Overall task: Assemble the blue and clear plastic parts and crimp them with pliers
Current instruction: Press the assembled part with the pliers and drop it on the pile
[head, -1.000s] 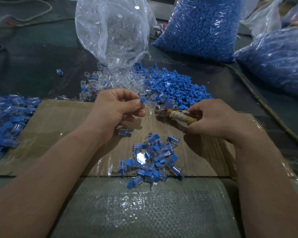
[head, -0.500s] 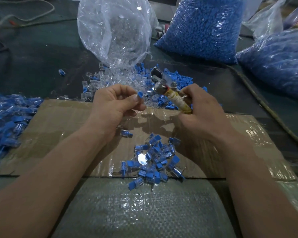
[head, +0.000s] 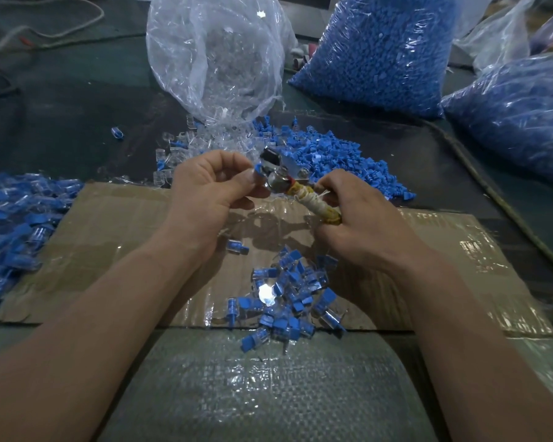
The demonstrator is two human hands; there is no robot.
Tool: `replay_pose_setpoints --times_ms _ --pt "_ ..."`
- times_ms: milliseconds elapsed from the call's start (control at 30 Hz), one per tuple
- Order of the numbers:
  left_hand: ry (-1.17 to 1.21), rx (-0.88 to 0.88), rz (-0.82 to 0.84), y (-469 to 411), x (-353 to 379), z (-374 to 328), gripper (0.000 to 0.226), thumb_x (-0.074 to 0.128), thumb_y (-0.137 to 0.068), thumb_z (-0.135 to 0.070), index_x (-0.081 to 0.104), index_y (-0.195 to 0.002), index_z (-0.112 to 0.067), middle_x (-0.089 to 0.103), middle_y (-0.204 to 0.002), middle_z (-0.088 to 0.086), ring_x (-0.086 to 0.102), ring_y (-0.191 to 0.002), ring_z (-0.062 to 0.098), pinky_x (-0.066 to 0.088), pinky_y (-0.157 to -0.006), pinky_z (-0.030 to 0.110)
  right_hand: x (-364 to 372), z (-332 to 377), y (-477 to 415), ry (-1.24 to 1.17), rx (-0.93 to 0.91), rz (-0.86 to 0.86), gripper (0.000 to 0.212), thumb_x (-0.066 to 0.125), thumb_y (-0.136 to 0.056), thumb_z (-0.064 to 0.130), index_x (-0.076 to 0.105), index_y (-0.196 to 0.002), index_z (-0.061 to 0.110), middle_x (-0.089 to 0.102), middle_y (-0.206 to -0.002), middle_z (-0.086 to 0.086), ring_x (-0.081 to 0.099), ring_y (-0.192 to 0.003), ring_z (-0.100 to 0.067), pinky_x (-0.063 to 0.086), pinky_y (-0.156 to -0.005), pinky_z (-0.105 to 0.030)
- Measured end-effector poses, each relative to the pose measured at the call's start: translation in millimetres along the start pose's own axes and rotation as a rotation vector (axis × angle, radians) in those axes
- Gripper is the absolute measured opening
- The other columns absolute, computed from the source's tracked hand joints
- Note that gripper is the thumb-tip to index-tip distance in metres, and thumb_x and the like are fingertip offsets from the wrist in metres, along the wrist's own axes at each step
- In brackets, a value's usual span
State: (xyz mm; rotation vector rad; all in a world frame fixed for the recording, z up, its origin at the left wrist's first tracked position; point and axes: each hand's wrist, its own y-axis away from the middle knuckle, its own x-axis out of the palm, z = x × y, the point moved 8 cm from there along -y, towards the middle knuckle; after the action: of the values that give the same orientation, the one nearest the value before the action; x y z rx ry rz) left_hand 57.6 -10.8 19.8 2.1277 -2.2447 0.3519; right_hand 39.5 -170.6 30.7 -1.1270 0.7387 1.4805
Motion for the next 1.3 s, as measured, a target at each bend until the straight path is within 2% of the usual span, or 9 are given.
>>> replay_pose_setpoints --times_ms 100,233,333,567,767,900,1033,1133,1300 --pt "-0.005 -0.004 0.005 0 -1 0 0.015 0.057 -0.081 0.005 0.059 -0.077 -0.009 0.068 -0.062 -0.003 0.064 -0.058 0.007 0.051 -0.053 0.016 1 1 0 -0.008 -0.01 0.013 0.024 0.06 -0.078 0.021 0.042 -0.093 0.025 0.04 -0.081 0.015 0.039 -0.072 -0.002 0.027 -0.059 -0.018" --pt "-0.072 0.031 0.01 1 0 -3 0.015 0.058 -0.082 0.004 0.058 -0.077 -0.01 0.067 -0.06 -0.004 0.064 -0.057 0.006 0.052 -0.055 0.016 -5 4 0 -0.066 -0.006 -0.017 0.022 0.062 -0.076 0.016 0.055 -0.097 0.016 0.054 -0.083 0.004 0.049 -0.076 -0.015 0.04 -0.064 -0.027" --pt "-0.091 0.057 -0.01 1 -1 -5 0.015 0.058 -0.081 0.004 0.057 -0.077 -0.01 0.067 -0.06 -0.006 0.064 -0.057 0.005 0.051 -0.055 0.015 -7 6 0 -0.079 -0.002 -0.036 0.02 0.062 -0.076 0.014 0.058 -0.095 0.014 0.058 -0.08 0.002 0.053 -0.075 -0.016 0.044 -0.066 -0.031" --pt "-0.136 0.087 -0.03 2 -5 -5 0.014 0.06 -0.081 0.002 0.058 -0.076 -0.011 0.066 -0.063 -0.002 0.064 -0.058 0.007 0.049 -0.054 0.014 -7 9 -1 -0.014 -0.016 -0.073 0.017 0.062 -0.074 0.015 0.058 -0.09 0.014 0.055 -0.073 0.003 0.051 -0.07 -0.016 0.041 -0.062 -0.028" --pt "-0.153 0.07 -0.063 -2 -10 -1 0.014 0.06 -0.082 0.002 0.059 -0.078 -0.012 0.067 -0.062 -0.004 0.065 -0.059 0.007 0.048 -0.054 0.015 -7 8 -2 0.015 -0.028 -0.108 0.021 0.064 -0.077 0.02 0.058 -0.097 0.016 0.058 -0.085 0.002 0.051 -0.077 -0.014 0.041 -0.068 -0.028" --pt "-0.083 -0.007 -0.102 -4 -18 1 0.014 0.062 -0.079 0.002 0.062 -0.076 -0.012 0.067 -0.061 -0.002 0.061 -0.051 0.009 0.051 -0.05 0.02 -17 -14 -1 0.004 0.072 -0.192 0.023 0.065 -0.075 0.023 0.058 -0.097 0.018 0.055 -0.085 0.003 0.05 -0.077 -0.015 0.038 -0.061 -0.027" --pt "-0.153 -0.119 0.178 1 0 5 0.009 0.066 -0.064 -0.014 0.07 -0.072 -0.013 0.068 -0.061 0.002 0.047 -0.04 0.005 0.04 -0.039 0.014 -19 -34 -2 0.083 0.15 -0.135 0.044 0.072 -0.07 0.044 0.058 -0.1 0.016 0.054 -0.089 0.001 0.049 -0.08 -0.017 0.037 -0.065 -0.03" --pt "-0.262 -0.158 0.403 12 17 11 0.011 0.068 -0.062 -0.016 0.071 -0.072 -0.011 0.069 -0.065 0.006 0.052 -0.045 0.014 0.042 -0.044 0.018 -13 -40 -4 0.077 0.182 -0.053 0.055 0.075 -0.062 0.053 0.059 -0.102 0.018 0.056 -0.094 0.002 0.051 -0.085 -0.016 0.041 -0.07 -0.032" --pt "-0.339 -0.121 0.526 17 25 11 0.019 0.074 -0.055 -0.024 0.071 -0.07 -0.012 0.069 -0.066 0.008 0.061 -0.061 0.028 0.049 -0.057 0.032 -6 -41 -6 0.062 0.192 0.033 0.073 0.075 -0.051 0.06 0.058 -0.109 0.02 0.053 -0.096 0.005 0.048 -0.088 -0.013 0.037 -0.074 -0.029"
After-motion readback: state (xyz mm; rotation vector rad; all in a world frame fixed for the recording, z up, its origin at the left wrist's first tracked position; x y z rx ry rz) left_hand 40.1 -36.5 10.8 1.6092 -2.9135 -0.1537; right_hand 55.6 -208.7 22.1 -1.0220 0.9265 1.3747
